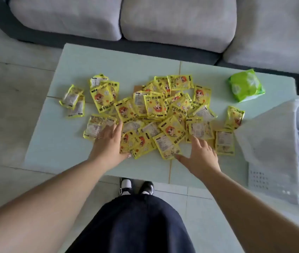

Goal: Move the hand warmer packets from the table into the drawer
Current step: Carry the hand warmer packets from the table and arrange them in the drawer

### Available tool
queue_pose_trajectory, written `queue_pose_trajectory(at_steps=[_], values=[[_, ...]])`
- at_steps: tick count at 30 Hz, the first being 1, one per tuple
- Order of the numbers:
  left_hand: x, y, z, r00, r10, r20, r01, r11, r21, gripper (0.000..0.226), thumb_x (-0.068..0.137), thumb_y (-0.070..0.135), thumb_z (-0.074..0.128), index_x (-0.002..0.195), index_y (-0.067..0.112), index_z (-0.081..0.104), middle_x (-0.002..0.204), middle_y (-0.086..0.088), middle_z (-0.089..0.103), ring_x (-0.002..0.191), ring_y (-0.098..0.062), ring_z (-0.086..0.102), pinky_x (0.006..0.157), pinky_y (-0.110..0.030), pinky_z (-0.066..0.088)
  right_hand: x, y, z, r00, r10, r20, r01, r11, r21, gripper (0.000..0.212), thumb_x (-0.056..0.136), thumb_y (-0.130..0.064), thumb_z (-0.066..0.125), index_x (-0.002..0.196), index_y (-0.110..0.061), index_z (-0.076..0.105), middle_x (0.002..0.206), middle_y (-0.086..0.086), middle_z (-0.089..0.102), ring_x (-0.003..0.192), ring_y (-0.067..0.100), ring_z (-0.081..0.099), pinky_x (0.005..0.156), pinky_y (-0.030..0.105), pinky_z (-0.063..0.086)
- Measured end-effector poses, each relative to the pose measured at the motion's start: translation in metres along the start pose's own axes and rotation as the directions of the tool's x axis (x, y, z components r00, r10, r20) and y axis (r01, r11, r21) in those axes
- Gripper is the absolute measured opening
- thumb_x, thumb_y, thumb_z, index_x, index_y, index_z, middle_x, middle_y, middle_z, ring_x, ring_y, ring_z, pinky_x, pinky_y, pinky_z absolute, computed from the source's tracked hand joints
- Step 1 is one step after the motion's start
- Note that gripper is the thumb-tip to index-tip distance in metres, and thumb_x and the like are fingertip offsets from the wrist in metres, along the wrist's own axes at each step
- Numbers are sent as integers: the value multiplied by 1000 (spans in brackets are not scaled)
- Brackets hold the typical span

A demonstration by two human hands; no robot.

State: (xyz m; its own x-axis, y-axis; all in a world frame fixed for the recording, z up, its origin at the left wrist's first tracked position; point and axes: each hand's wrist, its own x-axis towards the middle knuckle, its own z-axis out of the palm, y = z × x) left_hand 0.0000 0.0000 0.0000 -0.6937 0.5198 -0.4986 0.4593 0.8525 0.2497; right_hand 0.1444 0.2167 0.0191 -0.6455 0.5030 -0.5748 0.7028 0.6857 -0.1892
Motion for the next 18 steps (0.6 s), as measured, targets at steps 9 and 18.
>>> queue_pose_trajectory(at_steps=[9, 18], values=[[65, -11, 78, 993, -114, -17, 112, 988, -106, 94, 78, 35, 73, 149, 13, 15, 148, -10, 32, 137, -29, 28, 108, -40, 33, 82, 5, 87, 997, 66, 51, -74, 982, 174, 82, 81, -48, 65, 145, -22, 21, 141, 10, 42, 126, 31, 41, 100, 43, 37], [97, -20, 126, 975, -200, -91, 183, 968, -172, 79, 70, 26, 80, 138, 16, 41, 131, -11, 46, 122, -30, 43, 95, -41, 42, 121, -6, 135, 977, 208, -37, -201, 968, 147, 91, 75, -51, 69, 141, -12, 20, 141, 13, 35, 131, 32, 34, 102, 43, 34]])
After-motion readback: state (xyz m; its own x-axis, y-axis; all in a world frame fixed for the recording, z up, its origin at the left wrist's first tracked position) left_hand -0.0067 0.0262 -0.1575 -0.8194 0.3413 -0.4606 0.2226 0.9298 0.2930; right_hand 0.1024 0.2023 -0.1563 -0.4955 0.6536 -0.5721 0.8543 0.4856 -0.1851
